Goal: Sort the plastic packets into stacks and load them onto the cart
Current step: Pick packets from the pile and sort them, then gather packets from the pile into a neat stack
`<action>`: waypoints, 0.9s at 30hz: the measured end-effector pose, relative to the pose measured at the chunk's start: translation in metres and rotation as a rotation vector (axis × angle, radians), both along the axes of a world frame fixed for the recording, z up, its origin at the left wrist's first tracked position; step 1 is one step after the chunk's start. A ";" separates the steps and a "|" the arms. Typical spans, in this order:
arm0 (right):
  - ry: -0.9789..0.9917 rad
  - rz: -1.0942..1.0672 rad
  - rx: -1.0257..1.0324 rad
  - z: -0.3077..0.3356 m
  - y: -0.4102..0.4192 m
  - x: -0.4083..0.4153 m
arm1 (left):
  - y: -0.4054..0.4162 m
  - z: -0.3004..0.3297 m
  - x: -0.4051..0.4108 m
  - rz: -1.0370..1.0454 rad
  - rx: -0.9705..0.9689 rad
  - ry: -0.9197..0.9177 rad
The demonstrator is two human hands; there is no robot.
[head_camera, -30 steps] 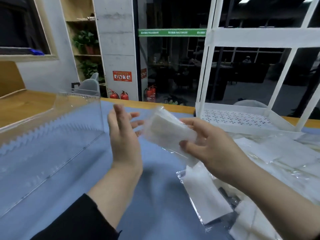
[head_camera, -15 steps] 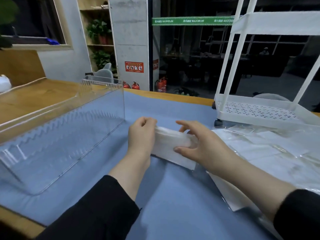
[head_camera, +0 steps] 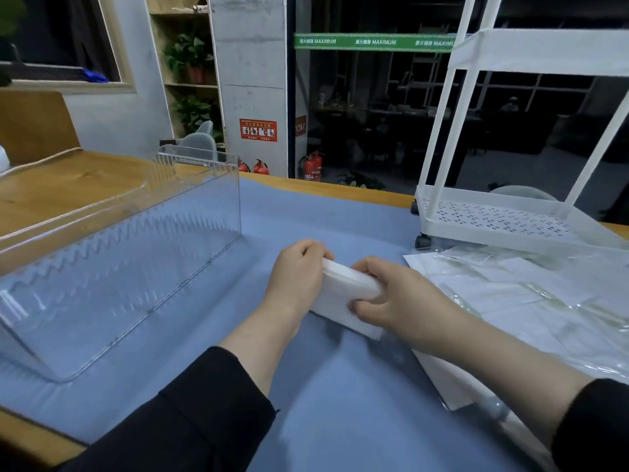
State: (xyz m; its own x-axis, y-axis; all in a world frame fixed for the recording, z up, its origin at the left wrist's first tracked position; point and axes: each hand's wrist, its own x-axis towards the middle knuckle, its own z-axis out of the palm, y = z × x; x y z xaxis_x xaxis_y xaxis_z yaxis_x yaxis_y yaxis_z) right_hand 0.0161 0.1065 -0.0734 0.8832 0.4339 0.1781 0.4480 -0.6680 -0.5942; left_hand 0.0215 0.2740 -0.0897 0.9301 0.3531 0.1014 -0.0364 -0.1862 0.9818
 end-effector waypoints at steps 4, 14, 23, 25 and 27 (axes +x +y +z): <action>-0.096 -0.081 0.086 0.001 -0.001 -0.003 | -0.001 0.006 -0.002 -0.037 -0.102 -0.087; 0.156 -0.058 0.145 0.051 -0.053 -0.015 | -0.017 0.010 -0.004 -0.447 -0.261 -0.170; 0.182 -0.066 -0.069 0.103 -0.124 0.015 | -0.081 0.051 0.034 -0.602 -0.167 -0.201; 0.168 -0.184 -0.077 0.108 -0.147 0.030 | -0.089 0.051 0.058 -0.436 -0.228 -0.236; 0.127 -0.340 -0.082 0.112 -0.173 0.053 | -0.091 0.044 0.086 -0.221 -0.318 -0.236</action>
State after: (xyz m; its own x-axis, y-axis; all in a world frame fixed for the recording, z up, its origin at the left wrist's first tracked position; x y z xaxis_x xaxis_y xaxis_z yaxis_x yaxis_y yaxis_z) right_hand 0.0692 -0.0664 0.0387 0.9921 0.1202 0.0350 0.1187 -0.8138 -0.5689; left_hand 0.1077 0.1833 -0.0454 0.9509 0.1970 0.2388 -0.2715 0.1606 0.9489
